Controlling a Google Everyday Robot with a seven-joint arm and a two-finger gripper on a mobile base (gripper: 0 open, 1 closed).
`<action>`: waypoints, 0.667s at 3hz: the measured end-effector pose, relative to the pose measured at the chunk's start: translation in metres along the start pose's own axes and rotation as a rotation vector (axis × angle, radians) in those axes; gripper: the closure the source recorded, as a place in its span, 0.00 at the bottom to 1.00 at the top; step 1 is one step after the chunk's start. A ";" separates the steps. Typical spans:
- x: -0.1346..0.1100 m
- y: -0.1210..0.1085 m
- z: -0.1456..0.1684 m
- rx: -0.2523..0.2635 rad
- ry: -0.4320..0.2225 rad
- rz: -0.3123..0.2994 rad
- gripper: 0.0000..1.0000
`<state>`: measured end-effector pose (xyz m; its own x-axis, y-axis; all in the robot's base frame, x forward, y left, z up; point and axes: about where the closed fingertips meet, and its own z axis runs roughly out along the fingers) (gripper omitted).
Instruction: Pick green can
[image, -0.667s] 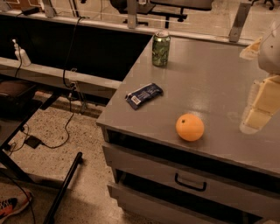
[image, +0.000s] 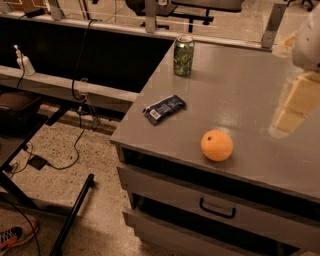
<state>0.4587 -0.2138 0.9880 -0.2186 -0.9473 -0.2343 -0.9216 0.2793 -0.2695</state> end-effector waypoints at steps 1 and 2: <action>-0.038 -0.064 0.012 0.041 -0.054 0.003 0.00; -0.079 -0.114 0.033 0.083 -0.114 0.008 0.00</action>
Offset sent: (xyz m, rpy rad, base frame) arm 0.1706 0.0614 0.0251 0.1036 -0.1412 0.0070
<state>0.5911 -0.1656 1.0066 -0.1832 -0.9223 -0.3402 -0.8895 0.3029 -0.3422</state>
